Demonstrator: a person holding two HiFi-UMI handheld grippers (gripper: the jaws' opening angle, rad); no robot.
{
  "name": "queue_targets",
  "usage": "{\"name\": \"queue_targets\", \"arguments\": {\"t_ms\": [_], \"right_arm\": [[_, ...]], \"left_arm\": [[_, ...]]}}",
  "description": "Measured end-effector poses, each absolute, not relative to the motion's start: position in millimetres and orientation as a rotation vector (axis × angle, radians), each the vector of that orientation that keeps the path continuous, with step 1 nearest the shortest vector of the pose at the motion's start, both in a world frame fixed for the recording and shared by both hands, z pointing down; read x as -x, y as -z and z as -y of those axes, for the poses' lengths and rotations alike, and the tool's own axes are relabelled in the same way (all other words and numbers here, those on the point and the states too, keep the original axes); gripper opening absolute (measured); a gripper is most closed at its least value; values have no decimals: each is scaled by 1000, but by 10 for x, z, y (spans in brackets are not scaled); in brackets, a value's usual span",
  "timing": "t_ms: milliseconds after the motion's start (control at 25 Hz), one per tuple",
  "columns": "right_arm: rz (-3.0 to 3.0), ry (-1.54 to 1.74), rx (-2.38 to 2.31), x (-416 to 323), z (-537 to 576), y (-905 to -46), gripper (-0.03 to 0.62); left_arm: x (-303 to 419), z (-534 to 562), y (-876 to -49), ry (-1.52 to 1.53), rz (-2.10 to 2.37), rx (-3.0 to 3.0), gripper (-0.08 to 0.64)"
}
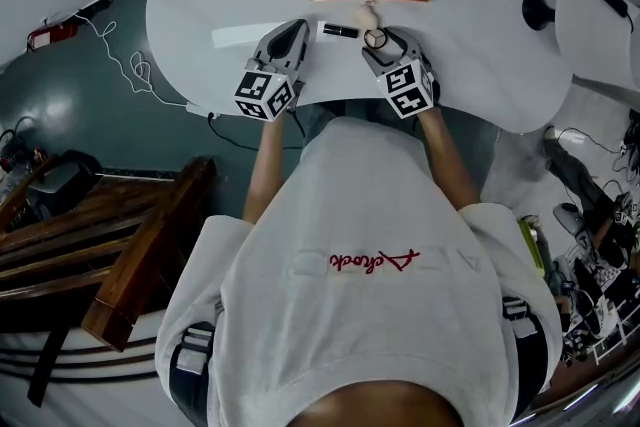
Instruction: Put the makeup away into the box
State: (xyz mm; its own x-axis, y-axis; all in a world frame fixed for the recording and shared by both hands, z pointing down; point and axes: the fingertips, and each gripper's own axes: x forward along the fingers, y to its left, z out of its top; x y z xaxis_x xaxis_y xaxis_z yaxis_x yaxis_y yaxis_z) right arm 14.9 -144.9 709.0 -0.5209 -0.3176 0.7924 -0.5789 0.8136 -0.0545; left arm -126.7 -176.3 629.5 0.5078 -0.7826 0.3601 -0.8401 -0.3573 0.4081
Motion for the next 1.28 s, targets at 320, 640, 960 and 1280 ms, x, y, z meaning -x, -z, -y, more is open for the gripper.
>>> {"name": "queue_targets", "arguments": {"t_ms": [320,640,960,1280], "right_arm": [[2139,-412,-658,-155,1479,-7089,225],[2129,-447,-736,-388,1482,-6957,224],[2128,-459,-795,-581,1551,-6917,224],[2162,-438,-859,-641,1688,-6758,224]], "left_arm": [[1293,1801,-6269,-130,1320,-2209,11],[1113,1924,-6182,-123,1275,-2253,10],[893,1974,-6175,-139,1232,-2283,11],[832,2035,-6097,-126,1231,-2305,10]]}}
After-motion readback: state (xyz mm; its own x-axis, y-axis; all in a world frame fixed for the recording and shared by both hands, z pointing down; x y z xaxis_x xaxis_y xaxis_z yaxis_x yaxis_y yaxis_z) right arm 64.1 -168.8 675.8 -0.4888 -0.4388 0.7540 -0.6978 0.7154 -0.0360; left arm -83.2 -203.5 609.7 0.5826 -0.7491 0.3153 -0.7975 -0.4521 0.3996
